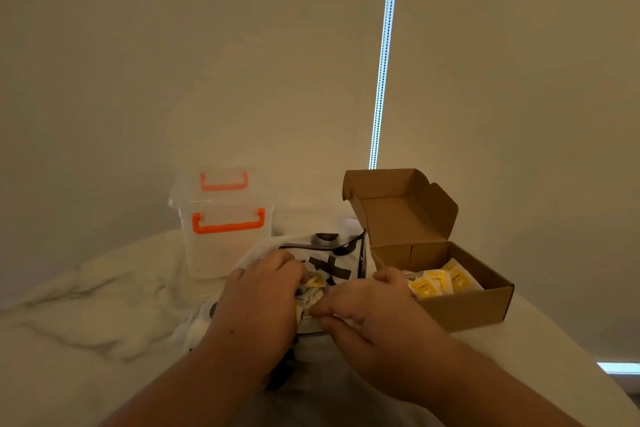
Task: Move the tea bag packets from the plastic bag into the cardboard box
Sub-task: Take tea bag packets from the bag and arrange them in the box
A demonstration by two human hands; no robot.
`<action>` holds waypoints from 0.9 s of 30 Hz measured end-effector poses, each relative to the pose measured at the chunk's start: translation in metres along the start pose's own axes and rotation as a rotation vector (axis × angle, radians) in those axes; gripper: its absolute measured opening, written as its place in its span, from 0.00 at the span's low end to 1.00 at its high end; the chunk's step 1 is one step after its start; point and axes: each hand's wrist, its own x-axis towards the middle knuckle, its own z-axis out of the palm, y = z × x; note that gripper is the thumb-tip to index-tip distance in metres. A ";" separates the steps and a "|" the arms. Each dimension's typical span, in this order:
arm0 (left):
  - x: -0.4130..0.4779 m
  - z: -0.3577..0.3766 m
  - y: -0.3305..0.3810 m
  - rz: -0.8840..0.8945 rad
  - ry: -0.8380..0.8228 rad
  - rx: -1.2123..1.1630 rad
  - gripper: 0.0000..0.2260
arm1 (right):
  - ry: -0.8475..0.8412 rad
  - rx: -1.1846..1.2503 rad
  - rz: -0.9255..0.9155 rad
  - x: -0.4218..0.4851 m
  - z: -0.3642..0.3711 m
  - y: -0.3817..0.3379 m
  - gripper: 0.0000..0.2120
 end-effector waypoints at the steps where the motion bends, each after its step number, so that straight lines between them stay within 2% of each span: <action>1: -0.001 -0.002 0.000 -0.012 0.004 0.015 0.17 | -0.016 -0.012 0.038 0.001 0.003 0.001 0.13; 9: 0.001 -0.020 0.010 -0.110 -0.158 0.303 0.10 | -0.335 -0.177 0.243 0.009 0.011 0.012 0.16; 15: -0.004 -0.023 0.008 -0.075 -0.195 0.407 0.12 | -0.310 -0.186 0.284 0.008 0.012 0.015 0.19; 21: -0.002 -0.014 0.004 -0.110 -0.276 0.444 0.19 | -0.267 -0.116 0.271 0.002 0.007 0.015 0.19; 27: -0.001 -0.014 0.001 -0.137 -0.218 0.346 0.14 | -0.262 -0.066 0.275 0.001 0.004 0.014 0.18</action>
